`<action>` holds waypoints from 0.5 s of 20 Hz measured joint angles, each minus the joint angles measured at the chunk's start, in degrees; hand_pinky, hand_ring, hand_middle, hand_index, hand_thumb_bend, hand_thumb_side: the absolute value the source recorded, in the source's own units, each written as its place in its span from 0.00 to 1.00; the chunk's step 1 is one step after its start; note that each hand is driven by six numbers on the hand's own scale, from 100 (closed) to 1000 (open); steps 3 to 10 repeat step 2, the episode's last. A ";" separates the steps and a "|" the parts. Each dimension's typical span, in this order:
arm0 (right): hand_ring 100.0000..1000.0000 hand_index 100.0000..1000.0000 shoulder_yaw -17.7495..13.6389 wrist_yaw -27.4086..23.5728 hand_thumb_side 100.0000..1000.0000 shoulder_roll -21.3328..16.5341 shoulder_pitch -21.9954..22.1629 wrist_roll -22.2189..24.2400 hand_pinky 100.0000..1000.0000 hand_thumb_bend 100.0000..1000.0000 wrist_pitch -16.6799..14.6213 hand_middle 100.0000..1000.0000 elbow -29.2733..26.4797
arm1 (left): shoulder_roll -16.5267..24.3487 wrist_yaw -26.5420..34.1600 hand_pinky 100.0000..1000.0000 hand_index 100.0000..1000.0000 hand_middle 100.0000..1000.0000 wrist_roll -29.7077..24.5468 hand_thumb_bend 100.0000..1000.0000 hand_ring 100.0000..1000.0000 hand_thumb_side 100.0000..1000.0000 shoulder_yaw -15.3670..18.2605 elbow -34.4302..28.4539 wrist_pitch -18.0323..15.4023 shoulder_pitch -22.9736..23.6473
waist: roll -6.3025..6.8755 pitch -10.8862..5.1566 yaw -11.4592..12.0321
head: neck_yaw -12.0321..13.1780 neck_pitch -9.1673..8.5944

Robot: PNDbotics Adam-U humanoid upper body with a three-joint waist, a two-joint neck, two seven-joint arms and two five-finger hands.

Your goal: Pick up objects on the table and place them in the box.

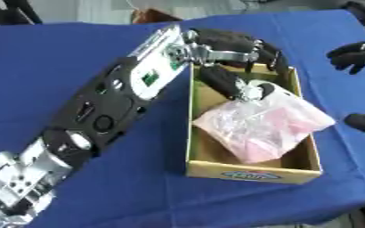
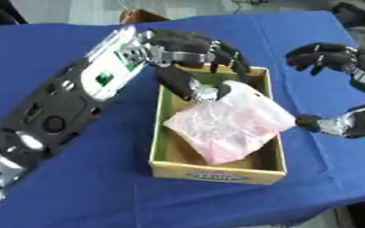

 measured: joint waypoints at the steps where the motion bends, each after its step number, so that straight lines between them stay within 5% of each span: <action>1: 0.75 0.91 0.00 0.01 0.65 0.00 0.00 -0.01 0.63 0.45 0.00 0.88 0.09 | 0.36 -0.48 0.63 0.89 0.90 0.32 0.13 0.83 0.78 0.08 -0.64 -0.32 -0.13 | 0.00 0.00 0.04 | 0.00 0.00; 10: 0.75 0.91 0.00 0.02 0.65 0.00 0.02 -0.02 0.63 0.45 0.00 0.88 0.23 | 0.79 -0.95 0.62 0.89 0.90 0.70 0.12 0.83 0.78 0.31 -1.30 -0.70 -0.48 | 0.01 0.00 0.16 | 0.00 0.00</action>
